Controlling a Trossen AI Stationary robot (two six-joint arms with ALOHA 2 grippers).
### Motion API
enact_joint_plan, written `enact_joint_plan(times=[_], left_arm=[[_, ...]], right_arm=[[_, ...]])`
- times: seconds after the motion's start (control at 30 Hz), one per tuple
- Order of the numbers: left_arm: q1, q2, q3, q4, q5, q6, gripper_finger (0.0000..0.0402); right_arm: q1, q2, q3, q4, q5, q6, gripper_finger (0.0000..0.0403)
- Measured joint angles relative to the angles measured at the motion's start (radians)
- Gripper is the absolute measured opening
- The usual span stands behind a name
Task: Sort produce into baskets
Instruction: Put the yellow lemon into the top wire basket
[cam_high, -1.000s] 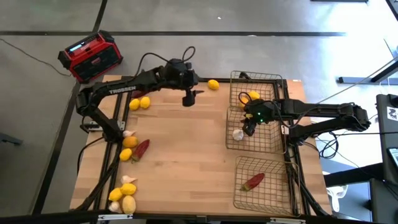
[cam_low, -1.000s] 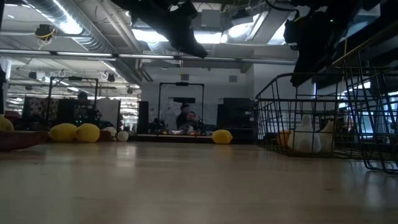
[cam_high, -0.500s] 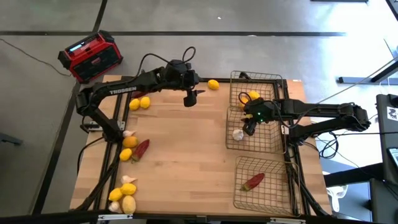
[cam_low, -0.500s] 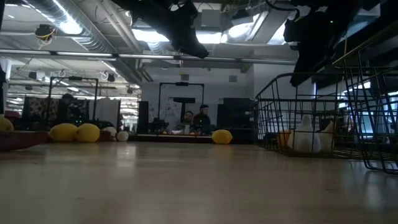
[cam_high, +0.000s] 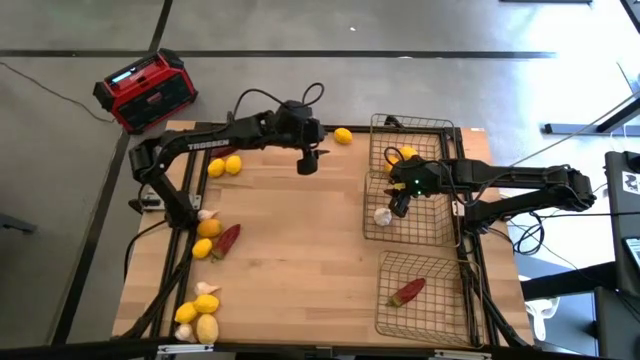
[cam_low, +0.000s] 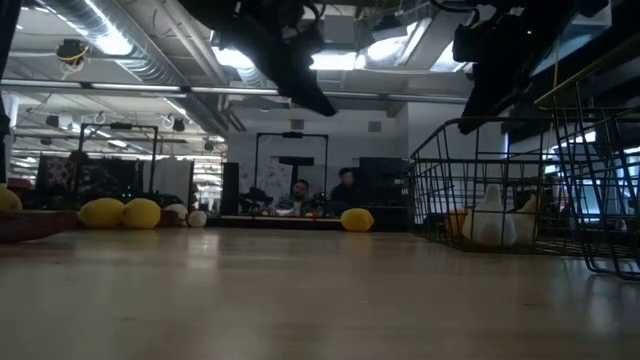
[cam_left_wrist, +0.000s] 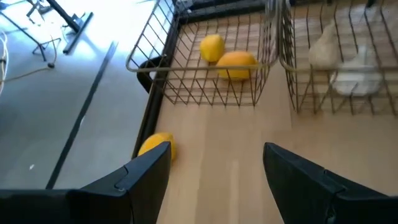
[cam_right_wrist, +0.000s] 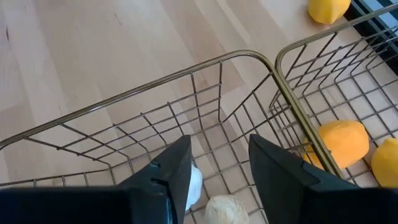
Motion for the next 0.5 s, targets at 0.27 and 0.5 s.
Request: enact_joint_plan(times=[0.27,0.5], left_arm=[[-0.005,0.004,0.0,0.016,-0.038,-0.03,0.029],[-0.006,0.017,0.0,0.022,-0.061,0.017,0.0377]], right_arm=[[0.0,0.0,0.0,0.003,0.025,-0.007,0.0159],[0.0,0.0,0.0,0.002,0.025,-0.007,0.0159]])
